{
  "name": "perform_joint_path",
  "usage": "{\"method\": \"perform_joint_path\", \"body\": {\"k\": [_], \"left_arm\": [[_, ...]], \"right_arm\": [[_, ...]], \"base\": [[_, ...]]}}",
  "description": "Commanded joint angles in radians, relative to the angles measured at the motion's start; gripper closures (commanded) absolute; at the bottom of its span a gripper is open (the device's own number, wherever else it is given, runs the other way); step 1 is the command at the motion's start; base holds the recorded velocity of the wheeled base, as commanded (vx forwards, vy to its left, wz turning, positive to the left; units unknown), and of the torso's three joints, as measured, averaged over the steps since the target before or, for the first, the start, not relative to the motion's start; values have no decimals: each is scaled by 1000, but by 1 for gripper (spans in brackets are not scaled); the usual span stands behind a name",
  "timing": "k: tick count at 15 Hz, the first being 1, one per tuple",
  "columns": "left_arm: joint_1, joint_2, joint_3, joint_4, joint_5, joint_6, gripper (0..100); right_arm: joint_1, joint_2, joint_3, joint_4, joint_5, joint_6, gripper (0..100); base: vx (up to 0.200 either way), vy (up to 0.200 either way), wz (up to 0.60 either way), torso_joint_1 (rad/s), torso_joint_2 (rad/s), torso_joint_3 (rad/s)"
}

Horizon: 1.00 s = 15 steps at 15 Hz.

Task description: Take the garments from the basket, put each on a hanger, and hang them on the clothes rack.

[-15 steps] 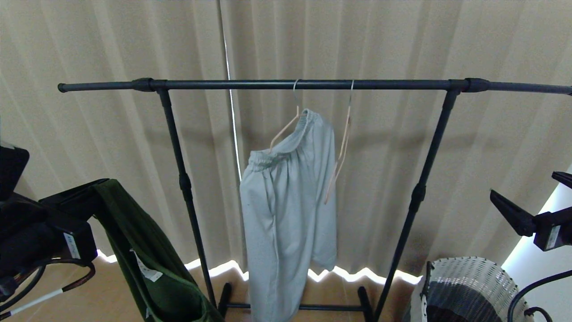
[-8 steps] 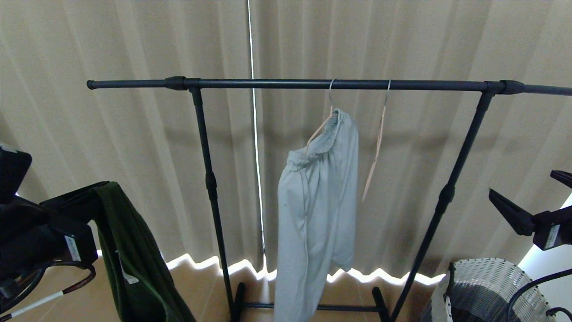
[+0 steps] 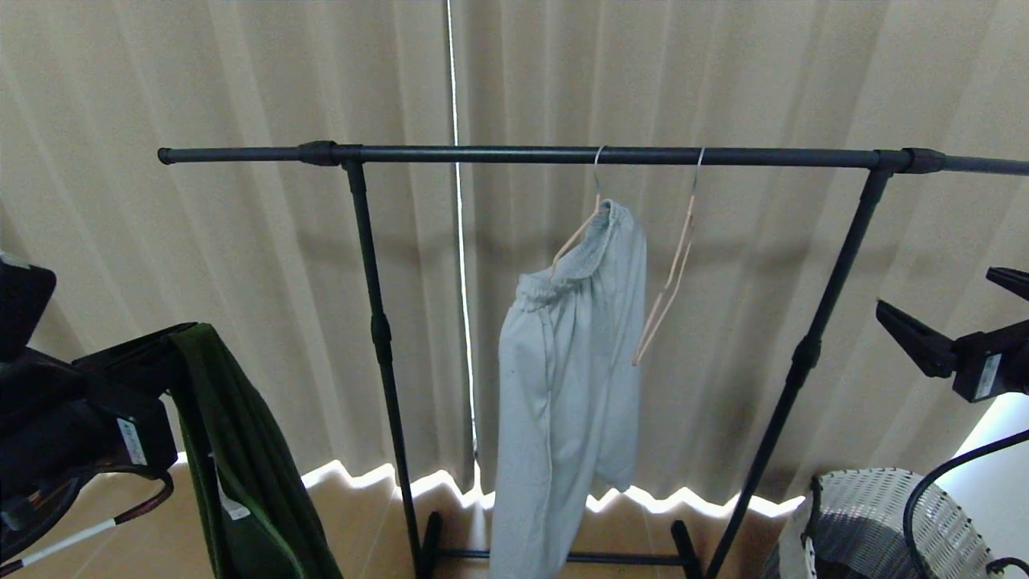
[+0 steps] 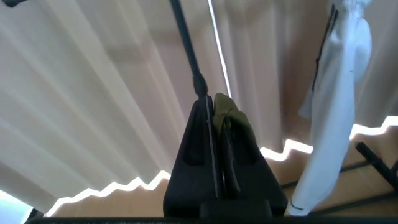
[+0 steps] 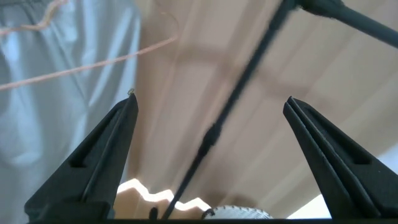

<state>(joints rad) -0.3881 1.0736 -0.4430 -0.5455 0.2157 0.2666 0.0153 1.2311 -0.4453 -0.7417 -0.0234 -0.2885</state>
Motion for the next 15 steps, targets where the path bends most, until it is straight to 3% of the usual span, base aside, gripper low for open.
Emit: {"method": "perform_joint_path", "body": {"k": [1,3,6,10,12,15], "left_arm": [[0,25,-6,-1,1,0,100],[-2,32,-17,-1,-1,-1,100],[-3,32,-14,-1,-1,3,100],[-3,34,-14,-1,-1,10,100],[-2,43,-22,-2,-1,8,100],[-3,60,-43,-2,-1,8,100]], "right_arm": [[20,28,-46,30,-1,22,0],[58,22,-89,99,-3,68,0],[130,-21,-184,301,-4,178,0],[337,-39,-322,564,-6,322,0],[405,-12,-368,617,-7,327,0],[414,90,-428,621,-52,327,0]], "base": [[200,0,0,-17,-12,2],[200,0,0,29,5,-2],[133,0,0,5,2,0],[0,0,0,0,0,0],[0,0,0,0,0,0],[0,0,0,0,0,0]]}}
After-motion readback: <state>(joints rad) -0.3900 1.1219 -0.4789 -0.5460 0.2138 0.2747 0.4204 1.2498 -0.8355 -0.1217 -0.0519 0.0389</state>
